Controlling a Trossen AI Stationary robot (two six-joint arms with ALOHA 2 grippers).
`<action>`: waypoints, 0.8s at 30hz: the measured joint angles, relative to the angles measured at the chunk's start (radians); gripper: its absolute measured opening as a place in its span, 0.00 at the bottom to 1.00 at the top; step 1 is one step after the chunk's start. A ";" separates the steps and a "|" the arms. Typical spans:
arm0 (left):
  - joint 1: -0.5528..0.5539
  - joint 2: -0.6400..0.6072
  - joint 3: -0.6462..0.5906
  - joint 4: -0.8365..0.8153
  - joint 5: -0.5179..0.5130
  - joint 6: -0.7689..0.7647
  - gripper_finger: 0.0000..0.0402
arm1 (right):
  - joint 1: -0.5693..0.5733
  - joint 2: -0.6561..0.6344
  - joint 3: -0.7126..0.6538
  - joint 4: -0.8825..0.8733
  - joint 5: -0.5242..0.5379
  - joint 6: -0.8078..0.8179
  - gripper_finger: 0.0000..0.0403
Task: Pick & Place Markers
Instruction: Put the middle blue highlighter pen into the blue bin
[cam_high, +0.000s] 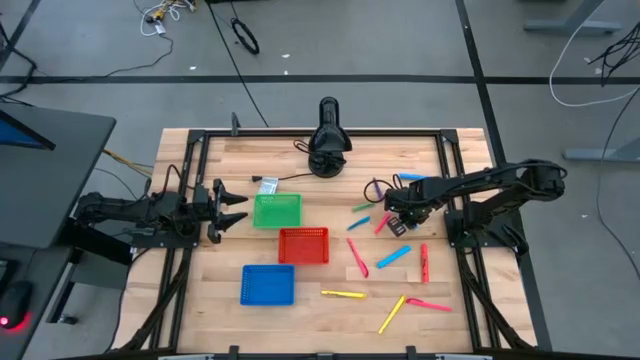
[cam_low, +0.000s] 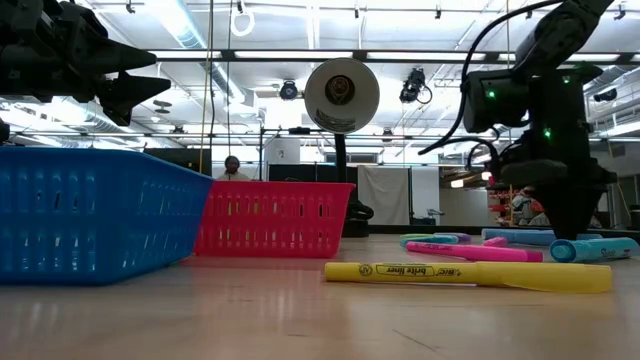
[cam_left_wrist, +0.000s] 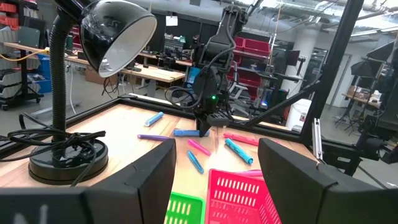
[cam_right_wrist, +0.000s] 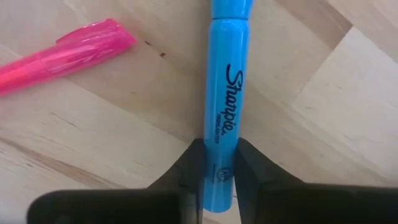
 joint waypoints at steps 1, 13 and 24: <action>0.000 0.000 0.000 0.000 0.000 0.000 0.58 | -0.001 -0.005 -0.002 -0.005 0.012 0.012 0.12; 0.000 0.000 0.000 0.000 0.000 0.000 0.58 | 0.032 -0.155 0.071 -0.077 0.017 0.092 0.12; 0.000 0.000 0.000 0.000 0.000 0.000 0.58 | 0.120 -0.197 0.333 -0.119 0.098 0.027 0.12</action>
